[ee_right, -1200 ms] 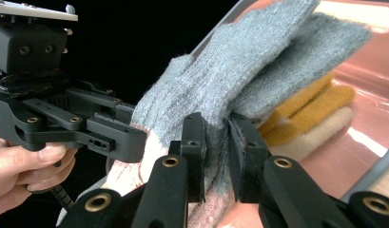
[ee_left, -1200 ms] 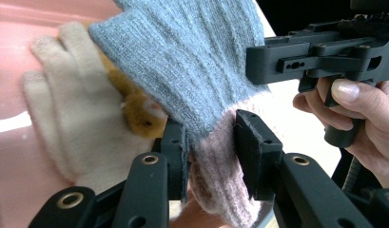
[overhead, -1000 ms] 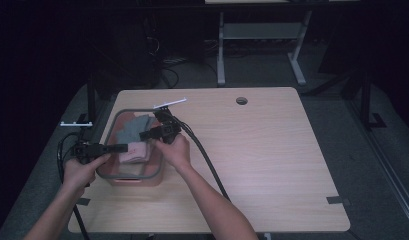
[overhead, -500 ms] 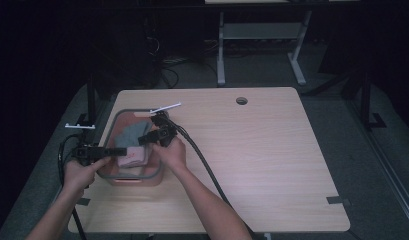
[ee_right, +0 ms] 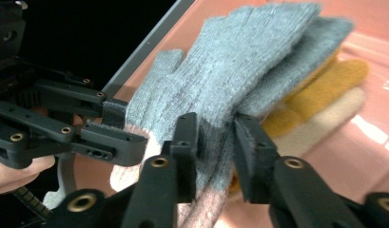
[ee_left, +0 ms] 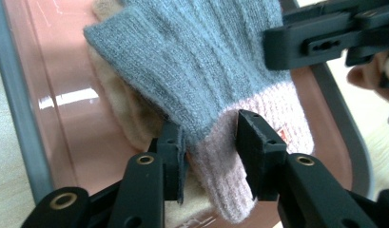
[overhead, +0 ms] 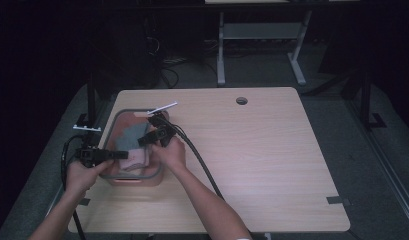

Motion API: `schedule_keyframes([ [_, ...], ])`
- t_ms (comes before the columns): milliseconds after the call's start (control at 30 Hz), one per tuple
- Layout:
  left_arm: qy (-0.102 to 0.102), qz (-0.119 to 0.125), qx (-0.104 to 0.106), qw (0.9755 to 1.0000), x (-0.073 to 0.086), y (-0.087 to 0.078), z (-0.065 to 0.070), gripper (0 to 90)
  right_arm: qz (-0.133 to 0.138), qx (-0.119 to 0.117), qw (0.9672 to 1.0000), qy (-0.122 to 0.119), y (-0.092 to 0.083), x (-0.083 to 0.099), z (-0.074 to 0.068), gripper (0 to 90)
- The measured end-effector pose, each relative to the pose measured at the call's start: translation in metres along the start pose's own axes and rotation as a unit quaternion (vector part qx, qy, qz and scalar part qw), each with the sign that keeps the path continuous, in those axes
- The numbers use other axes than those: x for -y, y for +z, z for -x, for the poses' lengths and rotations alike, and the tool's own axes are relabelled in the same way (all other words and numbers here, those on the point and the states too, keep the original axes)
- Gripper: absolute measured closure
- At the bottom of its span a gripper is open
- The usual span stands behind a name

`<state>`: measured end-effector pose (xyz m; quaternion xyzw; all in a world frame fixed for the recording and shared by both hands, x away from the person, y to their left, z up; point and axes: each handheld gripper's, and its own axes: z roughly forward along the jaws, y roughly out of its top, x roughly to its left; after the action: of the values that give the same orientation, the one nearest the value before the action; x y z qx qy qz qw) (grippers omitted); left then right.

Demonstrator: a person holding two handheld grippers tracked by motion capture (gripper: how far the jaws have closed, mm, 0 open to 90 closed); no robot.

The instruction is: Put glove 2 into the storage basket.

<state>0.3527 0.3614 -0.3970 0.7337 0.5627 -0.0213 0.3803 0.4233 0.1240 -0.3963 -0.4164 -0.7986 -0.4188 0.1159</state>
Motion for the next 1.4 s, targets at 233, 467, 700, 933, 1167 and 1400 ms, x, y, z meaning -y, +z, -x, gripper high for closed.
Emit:
schedule_keyframes([
  [233,0.002,0.009,0.002,1.0000,-0.002,0.000,0.003,53.6,0.012,0.010,0.9999,-0.007,-0.011,-0.002,0.000,65.8],
  [467,0.010,0.016,-0.002,0.9998,-0.007,-0.006,0.008,50.7,0.015,0.006,0.9998,-0.008,-0.017,-0.003,0.000,65.8],
  [700,0.002,0.030,0.004,0.9995,-0.011,-0.011,0.011,50.6,0.024,0.000,0.9997,-0.008,-0.026,-0.004,0.002,65.0],
  [933,0.008,0.038,0.009,0.9992,-0.014,-0.015,0.015,50.0,0.032,-0.006,0.9995,0.002,-0.035,-0.001,0.006,62.3],
  [1167,0.010,0.062,0.018,0.9979,-0.019,-0.025,0.020,49.2,0.041,-0.008,0.9991,0.003,-0.050,0.001,0.010,60.7],
  [1400,0.019,0.070,0.031,0.9969,-0.024,-0.025,0.031,48.1,0.052,-0.011,0.9986,0.004,-0.064,0.002,0.012,58.1],
])
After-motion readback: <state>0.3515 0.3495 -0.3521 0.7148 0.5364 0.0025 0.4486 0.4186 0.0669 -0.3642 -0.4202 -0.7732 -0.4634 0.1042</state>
